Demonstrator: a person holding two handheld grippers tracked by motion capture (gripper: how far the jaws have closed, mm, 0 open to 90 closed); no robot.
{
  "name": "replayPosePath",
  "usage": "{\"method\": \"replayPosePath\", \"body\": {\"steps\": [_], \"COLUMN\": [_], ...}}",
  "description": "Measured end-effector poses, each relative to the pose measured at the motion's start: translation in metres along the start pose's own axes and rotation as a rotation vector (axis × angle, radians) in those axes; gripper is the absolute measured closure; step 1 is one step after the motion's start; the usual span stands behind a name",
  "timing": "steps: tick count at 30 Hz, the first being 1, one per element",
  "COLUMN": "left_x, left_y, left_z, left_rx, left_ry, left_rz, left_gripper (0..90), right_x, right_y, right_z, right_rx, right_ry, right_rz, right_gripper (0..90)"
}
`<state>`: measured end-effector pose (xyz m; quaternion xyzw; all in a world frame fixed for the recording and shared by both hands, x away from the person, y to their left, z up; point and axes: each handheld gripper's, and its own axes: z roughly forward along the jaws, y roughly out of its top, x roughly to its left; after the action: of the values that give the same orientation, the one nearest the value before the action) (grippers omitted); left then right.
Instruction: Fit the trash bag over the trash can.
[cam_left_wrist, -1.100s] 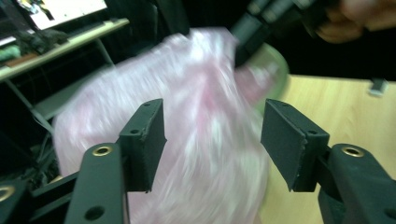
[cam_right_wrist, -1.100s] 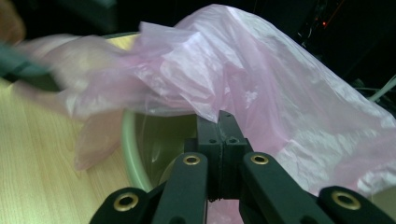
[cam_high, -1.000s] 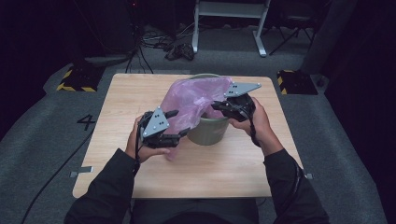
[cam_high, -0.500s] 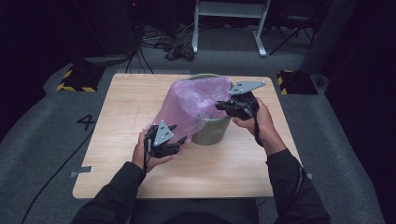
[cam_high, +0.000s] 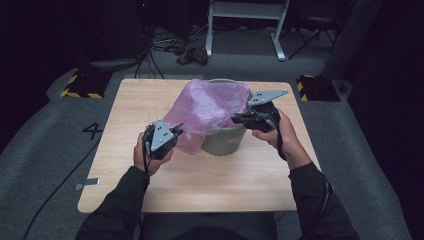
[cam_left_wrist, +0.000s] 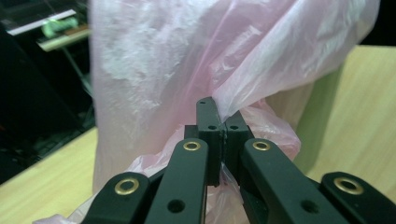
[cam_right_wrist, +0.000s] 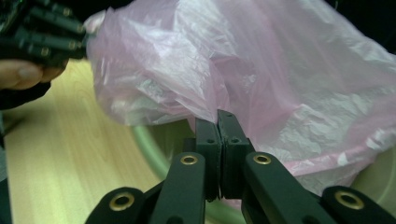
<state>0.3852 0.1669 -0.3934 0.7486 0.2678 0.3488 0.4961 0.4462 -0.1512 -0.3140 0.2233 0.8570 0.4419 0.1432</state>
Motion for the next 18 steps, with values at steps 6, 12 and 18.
{"method": "replayPosePath", "body": {"steps": [6, 12, 18], "left_x": [0.009, 0.013, 0.012], "left_y": [0.014, 0.023, 0.03], "left_z": [-0.015, -0.021, -0.024], "left_rx": [-0.059, -0.07, -0.105], "left_ry": [0.026, 0.034, 0.021], "left_rz": [0.022, 0.057, 0.068], "left_gripper": [89.6, 89.6, 89.6], "right_x": [0.007, 0.016, 0.03], "right_y": [0.002, 0.009, 0.025], "right_z": [-0.003, -0.013, -0.001], "right_rx": [-0.01, -0.112, -0.124], "right_ry": [0.031, 0.038, -0.003], "right_rz": [-0.024, -0.092, -0.155], "right_gripper": [60.1, 33.3, 47.0]}}
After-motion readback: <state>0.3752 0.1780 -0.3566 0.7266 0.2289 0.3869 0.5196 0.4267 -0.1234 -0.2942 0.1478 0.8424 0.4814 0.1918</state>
